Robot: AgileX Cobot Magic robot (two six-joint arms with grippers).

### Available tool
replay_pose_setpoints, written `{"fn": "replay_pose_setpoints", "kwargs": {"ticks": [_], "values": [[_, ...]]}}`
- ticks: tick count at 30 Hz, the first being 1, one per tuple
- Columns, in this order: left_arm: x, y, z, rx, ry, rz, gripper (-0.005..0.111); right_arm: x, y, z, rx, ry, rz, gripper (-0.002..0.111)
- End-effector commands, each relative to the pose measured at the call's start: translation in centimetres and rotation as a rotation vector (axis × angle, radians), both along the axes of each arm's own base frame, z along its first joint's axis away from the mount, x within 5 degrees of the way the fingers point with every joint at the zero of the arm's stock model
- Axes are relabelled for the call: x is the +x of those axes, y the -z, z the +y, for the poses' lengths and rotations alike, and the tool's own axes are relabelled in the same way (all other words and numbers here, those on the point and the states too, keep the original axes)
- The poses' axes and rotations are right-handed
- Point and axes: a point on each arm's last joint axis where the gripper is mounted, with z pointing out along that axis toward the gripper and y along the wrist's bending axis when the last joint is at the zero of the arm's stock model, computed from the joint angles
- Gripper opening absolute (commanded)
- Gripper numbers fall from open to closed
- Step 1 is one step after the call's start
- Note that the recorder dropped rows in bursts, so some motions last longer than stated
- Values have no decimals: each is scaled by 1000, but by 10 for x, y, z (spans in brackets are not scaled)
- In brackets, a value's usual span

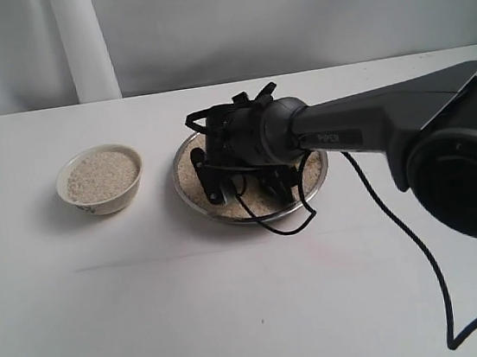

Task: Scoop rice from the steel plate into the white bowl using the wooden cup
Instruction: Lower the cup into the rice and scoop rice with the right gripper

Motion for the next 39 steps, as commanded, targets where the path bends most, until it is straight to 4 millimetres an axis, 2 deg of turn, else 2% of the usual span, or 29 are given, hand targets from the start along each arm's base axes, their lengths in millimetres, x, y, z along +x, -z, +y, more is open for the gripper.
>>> {"fn": "replay_pose_setpoints", "kwargs": {"ticks": [1, 5, 13, 26, 30, 39], "values": [[0, -2, 0, -4, 4, -14, 0, -5, 12, 12, 197, 27, 62, 0], [0, -2, 0, -4, 4, -14, 0, -2, 12, 9, 250, 100, 48, 0], [0, -2, 0, -4, 4, -14, 0, 12, 16, -18, 359, 288, 74, 0], [0, -2, 0, -4, 4, -14, 0, 15, 18, -16, 558, 374, 118, 0], [0, -2, 0, -4, 4, -14, 0, 18, 11, -21, 631, 415, 124, 0], [0, -2, 0, -4, 4, -14, 0, 9, -30, -38, 847, 408, 75, 0]]}}
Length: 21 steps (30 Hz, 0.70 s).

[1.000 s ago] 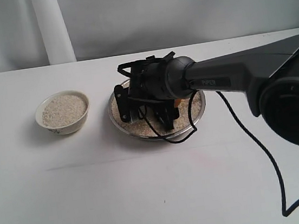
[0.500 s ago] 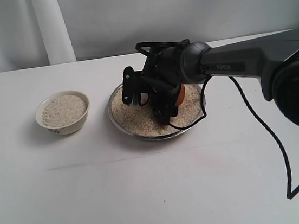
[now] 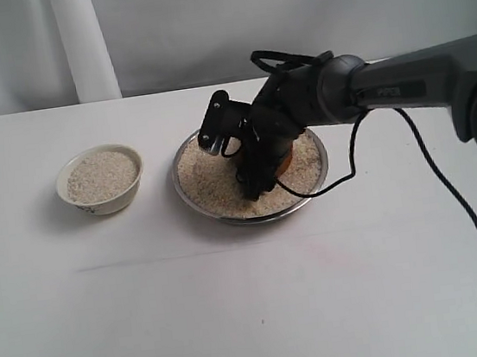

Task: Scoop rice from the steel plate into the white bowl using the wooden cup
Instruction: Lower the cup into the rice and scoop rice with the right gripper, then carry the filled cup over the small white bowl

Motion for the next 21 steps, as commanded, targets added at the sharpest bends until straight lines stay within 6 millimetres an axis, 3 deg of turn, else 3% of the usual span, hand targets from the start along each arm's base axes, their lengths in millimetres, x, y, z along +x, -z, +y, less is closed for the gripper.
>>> {"fn": "replay_pose_setpoints", "kwargs": {"ticks": [1, 12, 21], "values": [[0, -2, 0, -4, 4, -14, 0, -7, -22, -8, 144, 42, -32, 0], [0, -2, 0, -4, 4, -14, 0, -13, -81, -12, 347, 58, -173, 0], [0, -2, 0, -4, 4, -14, 0, -18, -116, 11, 442, -17, -282, 0]]}}
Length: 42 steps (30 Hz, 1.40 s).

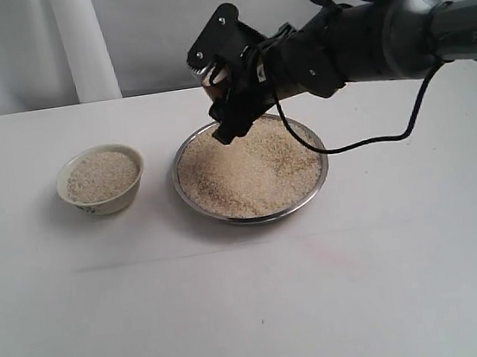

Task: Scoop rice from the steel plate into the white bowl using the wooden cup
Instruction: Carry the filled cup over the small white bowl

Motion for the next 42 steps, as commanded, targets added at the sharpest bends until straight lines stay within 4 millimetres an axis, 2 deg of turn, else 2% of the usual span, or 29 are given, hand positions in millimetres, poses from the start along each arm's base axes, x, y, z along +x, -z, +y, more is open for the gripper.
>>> {"fn": "replay_pose_setpoints", "kwargs": {"ticks": [1, 10, 17, 24, 30, 35, 42], "values": [[0, -2, 0, -4, 4, -14, 0, -1, -29, 18, 73, -34, -90, 0], [0, -2, 0, -4, 4, -14, 0, 4, -53, 69, 51, -88, -105, 0], [0, -2, 0, -4, 4, -14, 0, 13, -46, 115, -65, -127, -126, 0], [0, -2, 0, -4, 4, -14, 0, 18, -10, 151, -255, -153, -189, 0], [0, -2, 0, -4, 4, -14, 0, 15, 16, 169, -361, -214, -246, 0], [0, -2, 0, -4, 4, -14, 0, 14, 30, 172, -511, -231, -316, 0], [0, -2, 0, -4, 4, -14, 0, 13, 30, 175, -646, -282, -403, 0]]}}
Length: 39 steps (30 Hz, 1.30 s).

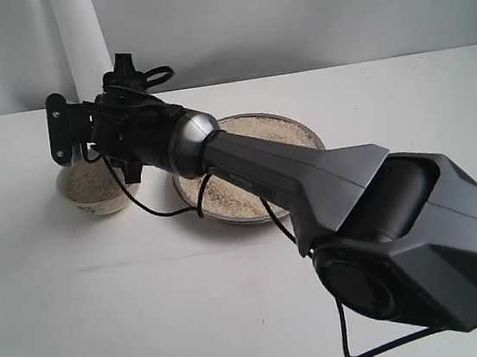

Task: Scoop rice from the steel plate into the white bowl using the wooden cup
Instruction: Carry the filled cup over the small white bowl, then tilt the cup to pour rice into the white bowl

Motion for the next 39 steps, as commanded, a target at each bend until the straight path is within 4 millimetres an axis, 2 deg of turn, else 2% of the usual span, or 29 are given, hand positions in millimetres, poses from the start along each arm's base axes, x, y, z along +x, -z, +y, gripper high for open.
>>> {"fn": "replay_pose_setpoints", "kwargs": {"ticks": [1, 10, 17, 21, 24, 31, 39], "values": [[0, -2, 0, -4, 4, -14, 0, -4, -12, 5, -124, -83, -96, 0], [0, -2, 0, -4, 4, -14, 0, -9, -15, 10, -311, -172, -178, 0], [0, -2, 0, -4, 4, -14, 0, -9, -15, 10, -346, -192, -186, 0], [0, -2, 0, -4, 4, -14, 0, -7, -2, 13, -410, -237, -220, 0], [0, -2, 0, -4, 4, -14, 0, -7, 1, 14, -446, -248, -250, 0], [0, -2, 0, -4, 4, -14, 0, -6, -2, 16, -469, -269, -292, 0], [0, -2, 0, -4, 4, -14, 0, -10, -3, 20, -591, -341, -339, 0]]}}
